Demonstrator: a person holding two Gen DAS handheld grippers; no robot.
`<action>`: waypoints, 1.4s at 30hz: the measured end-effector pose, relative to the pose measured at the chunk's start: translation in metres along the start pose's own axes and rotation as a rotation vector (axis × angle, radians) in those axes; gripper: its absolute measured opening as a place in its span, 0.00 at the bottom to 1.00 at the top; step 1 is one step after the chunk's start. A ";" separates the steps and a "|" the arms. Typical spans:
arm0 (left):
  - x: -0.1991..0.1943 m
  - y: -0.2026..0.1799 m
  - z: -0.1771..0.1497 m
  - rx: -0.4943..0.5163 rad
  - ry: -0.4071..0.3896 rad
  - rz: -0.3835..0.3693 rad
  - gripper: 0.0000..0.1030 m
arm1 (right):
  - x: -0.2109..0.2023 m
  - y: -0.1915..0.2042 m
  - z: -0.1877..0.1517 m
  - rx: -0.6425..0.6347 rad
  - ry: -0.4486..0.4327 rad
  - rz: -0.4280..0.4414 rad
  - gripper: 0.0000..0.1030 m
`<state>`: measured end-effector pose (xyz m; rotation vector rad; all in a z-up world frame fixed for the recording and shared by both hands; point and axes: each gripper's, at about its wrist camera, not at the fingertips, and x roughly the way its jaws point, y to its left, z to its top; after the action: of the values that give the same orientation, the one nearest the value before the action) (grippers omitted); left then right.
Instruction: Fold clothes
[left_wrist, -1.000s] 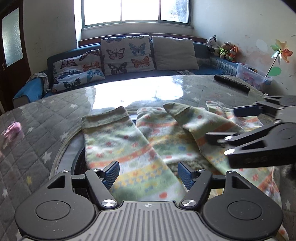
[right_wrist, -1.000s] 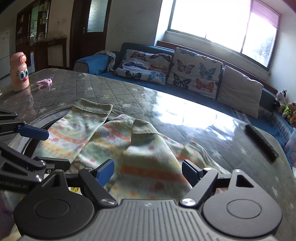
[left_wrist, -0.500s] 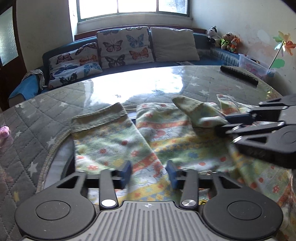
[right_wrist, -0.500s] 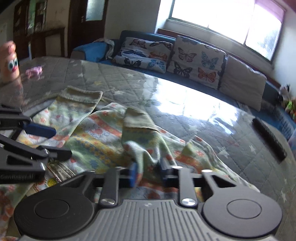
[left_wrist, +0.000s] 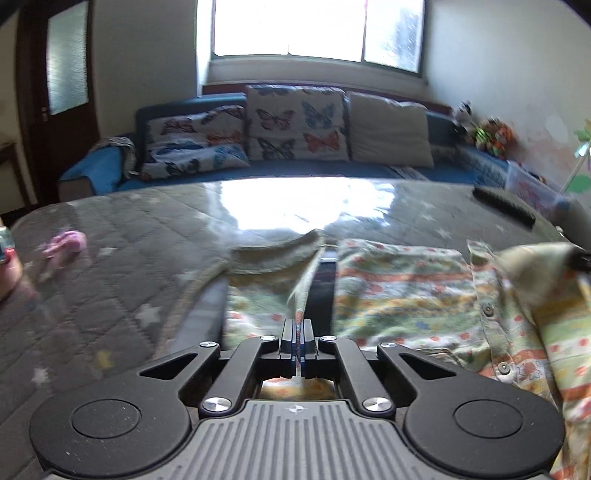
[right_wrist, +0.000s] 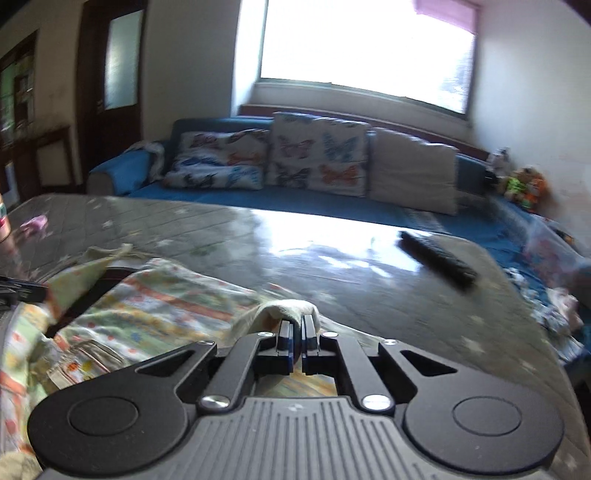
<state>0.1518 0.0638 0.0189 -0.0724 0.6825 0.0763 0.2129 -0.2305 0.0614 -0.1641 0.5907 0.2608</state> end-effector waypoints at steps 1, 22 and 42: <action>-0.007 0.005 -0.002 -0.012 -0.009 0.010 0.02 | -0.007 -0.008 -0.005 0.019 -0.002 -0.021 0.03; -0.122 0.062 -0.106 -0.159 0.044 0.106 0.02 | -0.123 -0.095 -0.156 0.384 0.133 -0.290 0.31; -0.128 0.048 -0.099 -0.025 -0.003 0.206 0.56 | -0.083 -0.099 -0.136 0.153 0.128 -0.445 0.67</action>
<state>-0.0138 0.0966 0.0214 -0.0264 0.6846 0.2826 0.1032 -0.3717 0.0055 -0.1610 0.6819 -0.2268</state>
